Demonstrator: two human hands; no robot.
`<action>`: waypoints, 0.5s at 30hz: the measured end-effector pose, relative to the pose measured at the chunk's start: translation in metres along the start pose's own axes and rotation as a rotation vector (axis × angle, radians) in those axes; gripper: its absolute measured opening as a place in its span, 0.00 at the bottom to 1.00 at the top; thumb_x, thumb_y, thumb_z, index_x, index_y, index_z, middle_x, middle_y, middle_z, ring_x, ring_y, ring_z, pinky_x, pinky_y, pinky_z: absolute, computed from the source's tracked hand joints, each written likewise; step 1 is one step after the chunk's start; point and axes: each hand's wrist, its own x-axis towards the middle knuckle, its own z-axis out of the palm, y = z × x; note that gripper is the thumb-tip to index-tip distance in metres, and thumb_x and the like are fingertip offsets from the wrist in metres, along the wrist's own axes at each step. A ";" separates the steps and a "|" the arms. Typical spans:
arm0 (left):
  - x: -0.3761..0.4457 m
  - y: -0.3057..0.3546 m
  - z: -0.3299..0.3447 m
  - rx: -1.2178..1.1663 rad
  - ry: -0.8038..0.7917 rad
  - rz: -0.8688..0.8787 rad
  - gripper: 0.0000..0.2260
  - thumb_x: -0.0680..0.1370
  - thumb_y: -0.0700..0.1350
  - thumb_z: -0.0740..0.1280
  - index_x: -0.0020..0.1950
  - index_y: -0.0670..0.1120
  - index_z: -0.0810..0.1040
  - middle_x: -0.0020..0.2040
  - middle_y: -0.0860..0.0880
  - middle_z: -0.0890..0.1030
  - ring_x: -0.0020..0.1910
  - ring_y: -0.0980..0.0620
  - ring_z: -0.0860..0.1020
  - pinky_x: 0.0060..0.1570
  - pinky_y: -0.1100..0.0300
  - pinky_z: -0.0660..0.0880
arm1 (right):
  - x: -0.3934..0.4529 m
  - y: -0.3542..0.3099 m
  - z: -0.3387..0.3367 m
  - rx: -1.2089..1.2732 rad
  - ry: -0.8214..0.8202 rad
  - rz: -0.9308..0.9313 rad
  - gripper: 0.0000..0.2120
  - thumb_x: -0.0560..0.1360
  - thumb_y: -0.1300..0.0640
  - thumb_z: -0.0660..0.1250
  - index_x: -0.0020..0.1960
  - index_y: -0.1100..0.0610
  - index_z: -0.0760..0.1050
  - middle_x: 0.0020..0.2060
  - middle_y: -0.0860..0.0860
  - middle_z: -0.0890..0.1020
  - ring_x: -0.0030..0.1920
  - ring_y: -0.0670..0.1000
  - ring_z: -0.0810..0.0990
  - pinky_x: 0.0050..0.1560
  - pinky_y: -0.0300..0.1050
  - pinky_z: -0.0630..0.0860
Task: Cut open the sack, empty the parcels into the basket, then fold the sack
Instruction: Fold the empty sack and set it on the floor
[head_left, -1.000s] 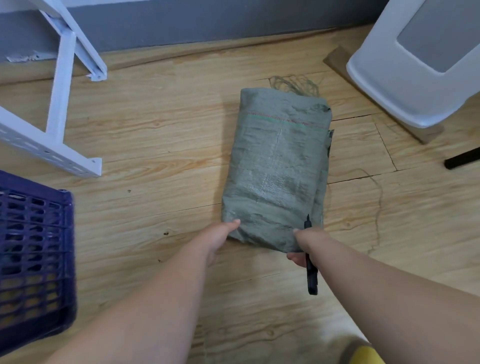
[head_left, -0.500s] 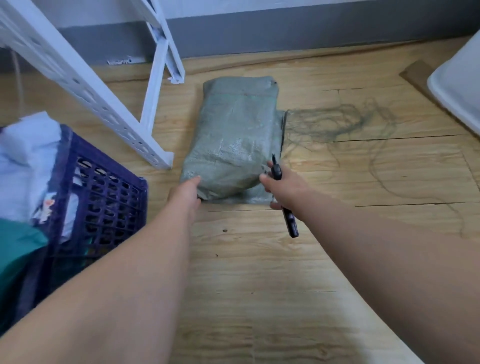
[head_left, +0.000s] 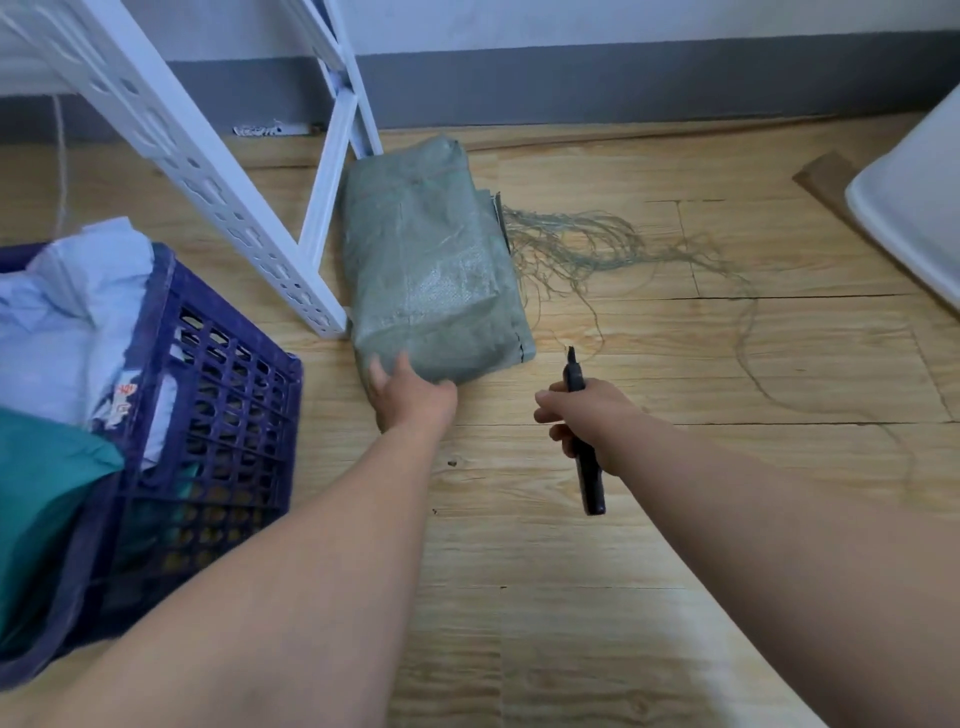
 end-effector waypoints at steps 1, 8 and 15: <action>-0.005 0.001 0.004 0.068 -0.064 0.120 0.25 0.76 0.48 0.66 0.73 0.51 0.67 0.77 0.50 0.56 0.75 0.48 0.59 0.71 0.55 0.60 | -0.001 -0.001 -0.002 0.020 -0.003 0.018 0.04 0.78 0.59 0.65 0.49 0.59 0.72 0.47 0.57 0.80 0.35 0.50 0.73 0.33 0.42 0.69; 0.003 -0.001 0.014 0.684 -0.293 0.484 0.18 0.78 0.47 0.63 0.68 0.55 0.74 0.79 0.52 0.45 0.78 0.48 0.43 0.76 0.49 0.44 | 0.007 -0.006 -0.006 0.109 -0.021 0.117 0.06 0.78 0.61 0.65 0.42 0.58 0.71 0.45 0.57 0.79 0.33 0.48 0.71 0.33 0.41 0.67; 0.020 0.019 0.025 1.105 -0.379 0.381 0.31 0.77 0.43 0.62 0.78 0.52 0.55 0.79 0.50 0.37 0.77 0.43 0.37 0.75 0.43 0.38 | 0.026 0.001 -0.009 0.202 0.022 0.165 0.06 0.77 0.57 0.66 0.45 0.59 0.72 0.46 0.56 0.80 0.33 0.48 0.72 0.33 0.40 0.71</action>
